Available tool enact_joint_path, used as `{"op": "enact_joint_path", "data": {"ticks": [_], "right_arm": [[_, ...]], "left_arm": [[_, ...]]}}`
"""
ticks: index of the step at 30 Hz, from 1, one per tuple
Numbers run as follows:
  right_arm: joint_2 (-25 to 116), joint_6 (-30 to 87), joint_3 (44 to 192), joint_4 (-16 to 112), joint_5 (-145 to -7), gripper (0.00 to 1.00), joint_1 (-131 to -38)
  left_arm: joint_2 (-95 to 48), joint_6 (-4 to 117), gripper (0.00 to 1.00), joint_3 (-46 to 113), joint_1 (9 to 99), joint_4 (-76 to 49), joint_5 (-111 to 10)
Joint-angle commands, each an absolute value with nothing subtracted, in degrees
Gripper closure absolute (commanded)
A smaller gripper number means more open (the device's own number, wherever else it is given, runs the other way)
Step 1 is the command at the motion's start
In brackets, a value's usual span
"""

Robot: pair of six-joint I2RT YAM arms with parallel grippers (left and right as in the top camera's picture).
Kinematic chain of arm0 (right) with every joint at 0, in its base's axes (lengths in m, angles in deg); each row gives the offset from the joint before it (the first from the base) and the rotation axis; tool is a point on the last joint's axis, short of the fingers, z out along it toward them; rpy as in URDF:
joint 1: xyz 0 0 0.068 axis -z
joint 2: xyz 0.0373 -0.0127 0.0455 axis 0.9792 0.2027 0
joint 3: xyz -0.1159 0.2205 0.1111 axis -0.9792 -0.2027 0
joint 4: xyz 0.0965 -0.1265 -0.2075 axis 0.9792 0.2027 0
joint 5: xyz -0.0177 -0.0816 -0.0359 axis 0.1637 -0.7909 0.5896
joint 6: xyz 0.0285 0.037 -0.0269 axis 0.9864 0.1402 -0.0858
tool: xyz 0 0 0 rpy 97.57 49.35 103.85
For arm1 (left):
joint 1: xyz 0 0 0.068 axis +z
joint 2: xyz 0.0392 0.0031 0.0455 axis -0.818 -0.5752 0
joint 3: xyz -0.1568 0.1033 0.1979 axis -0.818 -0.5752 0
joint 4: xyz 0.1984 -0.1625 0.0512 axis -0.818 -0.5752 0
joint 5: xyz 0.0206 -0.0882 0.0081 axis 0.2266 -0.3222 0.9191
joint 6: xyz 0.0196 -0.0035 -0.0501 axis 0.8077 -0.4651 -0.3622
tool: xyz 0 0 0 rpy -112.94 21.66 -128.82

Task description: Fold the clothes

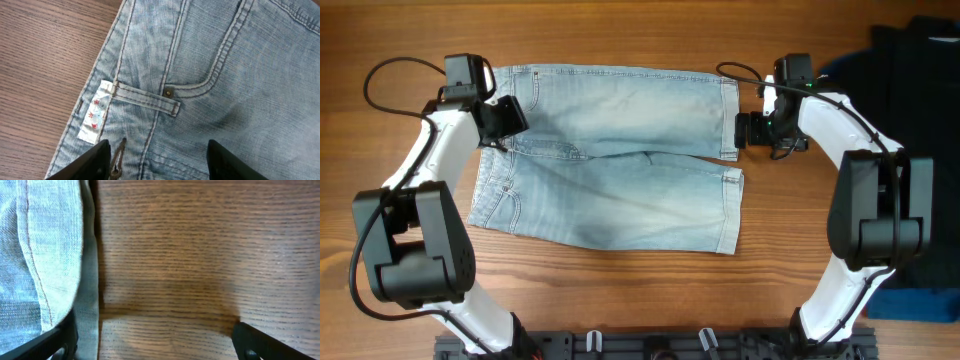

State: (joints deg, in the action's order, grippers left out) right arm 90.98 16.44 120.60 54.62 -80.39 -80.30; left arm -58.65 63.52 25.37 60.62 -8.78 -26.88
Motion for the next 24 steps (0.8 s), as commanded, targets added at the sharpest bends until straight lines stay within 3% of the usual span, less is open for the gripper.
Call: {"op": "enact_joint_path", "data": {"ticks": [1,6,9,10,12,15,20,23,24], "right_arm": [[91.96,16.38,116.64,51.80,-80.46,0.01,-80.72],[91.94,16.53,115.83,51.19,-80.46,0.00,-80.72],[91.94,16.51,115.83,51.19,-80.46,0.01,-80.72],[91.94,16.49,115.83,51.19,-80.46,0.01,-80.72],[91.94,16.49,115.83,51.19,-80.46,0.01,-80.72],[91.94,16.49,115.83,51.02,-80.46,0.01,-80.72],[91.94,16.49,115.83,50.82,-80.46,0.00,-80.72],[91.94,16.47,115.83,50.86,-80.48,0.01,-80.72],[91.94,16.49,115.83,50.82,-80.48,0.01,-80.72]], "left_arm": [[-57.36,63.83,0.39,26.25,60.80,-8.78,-26.07],[-59.02,63.87,0.40,26.25,60.80,-8.23,-19.36],[-61.80,64.07,0.56,26.25,61.08,-5.94,-19.21],[-62.60,64.07,0.57,26.25,61.08,-5.22,-19.23],[-64.09,64.09,0.57,26.25,61.08,-4.08,-19.86],[-65.99,64.09,0.47,26.25,61.19,-3.12,-19.84],[-66.28,64.07,0.50,26.25,61.19,-2.77,-20.28],[-66.32,64.05,0.75,26.25,61.17,-2.79,-24.71],[-66.30,64.09,0.79,26.25,61.19,-2.86,-24.56]]}}
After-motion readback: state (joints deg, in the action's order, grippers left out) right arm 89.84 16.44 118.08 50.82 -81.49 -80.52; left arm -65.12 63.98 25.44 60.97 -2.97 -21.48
